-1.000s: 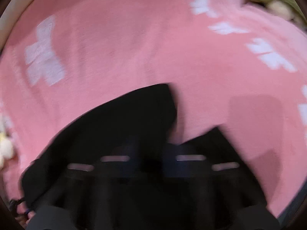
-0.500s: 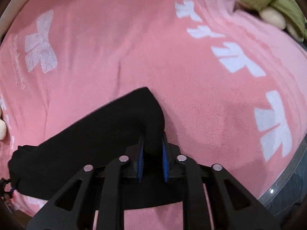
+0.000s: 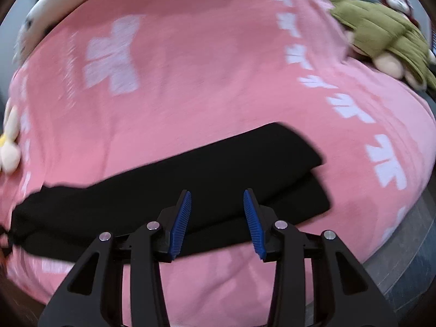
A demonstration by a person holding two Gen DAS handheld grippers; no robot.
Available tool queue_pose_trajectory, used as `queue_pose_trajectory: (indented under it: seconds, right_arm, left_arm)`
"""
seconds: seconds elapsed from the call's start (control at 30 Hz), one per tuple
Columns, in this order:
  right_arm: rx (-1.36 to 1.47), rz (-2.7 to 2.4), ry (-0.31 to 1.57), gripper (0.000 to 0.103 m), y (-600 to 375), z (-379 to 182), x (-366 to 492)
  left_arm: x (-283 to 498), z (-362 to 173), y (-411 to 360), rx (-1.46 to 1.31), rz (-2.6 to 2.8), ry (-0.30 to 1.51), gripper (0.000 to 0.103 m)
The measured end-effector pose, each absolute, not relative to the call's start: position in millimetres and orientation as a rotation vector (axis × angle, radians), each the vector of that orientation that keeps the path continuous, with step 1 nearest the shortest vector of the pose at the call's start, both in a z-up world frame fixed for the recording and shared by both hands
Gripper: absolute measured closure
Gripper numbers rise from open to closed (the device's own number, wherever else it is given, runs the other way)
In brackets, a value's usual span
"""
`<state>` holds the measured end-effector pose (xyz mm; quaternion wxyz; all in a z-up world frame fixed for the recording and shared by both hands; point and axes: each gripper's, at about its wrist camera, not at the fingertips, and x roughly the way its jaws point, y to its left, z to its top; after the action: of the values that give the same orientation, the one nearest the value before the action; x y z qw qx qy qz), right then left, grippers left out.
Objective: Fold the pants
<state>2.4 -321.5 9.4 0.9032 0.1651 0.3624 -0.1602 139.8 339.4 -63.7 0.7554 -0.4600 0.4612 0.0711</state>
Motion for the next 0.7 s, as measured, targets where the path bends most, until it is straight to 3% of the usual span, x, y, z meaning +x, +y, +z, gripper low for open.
queue_pose_trajectory:
  seconds: [0.1, 0.2, 0.33, 0.5, 0.57, 0.6, 0.7]
  right_arm:
    - [0.296, -0.258, 0.783, 0.064, -287, 7, 14]
    - [0.248, -0.2, 0.798, 0.064, -255, 6, 23]
    - [0.204, -0.132, 0.818, 0.062, -217, 1, 31]
    - [0.213, -0.059, 0.845, 0.062, -183, -5, 34]
    - [0.212, -0.042, 0.851, 0.061, -174, -6, 32]
    - [0.215, -0.04, 0.851, 0.06, -171, -6, 31]
    - [0.212, -0.031, 0.853, 0.059, -166, -5, 29]
  left_arm:
    - [144, -63, 348, -1.007, 0.13, 1.088, 0.094]
    - [128, -54, 352, -1.025, 0.151, 1.115, 0.086]
    - [112, -44, 338, -1.052, 0.096, 1.079, 0.065]
    - [135, -69, 313, -1.128, 0.045, 1.087, 0.062]
    - [144, -84, 312, -1.159, 0.035, 1.092, 0.078]
    - [146, -91, 312, -1.18, 0.014, 1.095, 0.101]
    - [130, -69, 320, -1.185, -0.051, 1.041, 0.101]
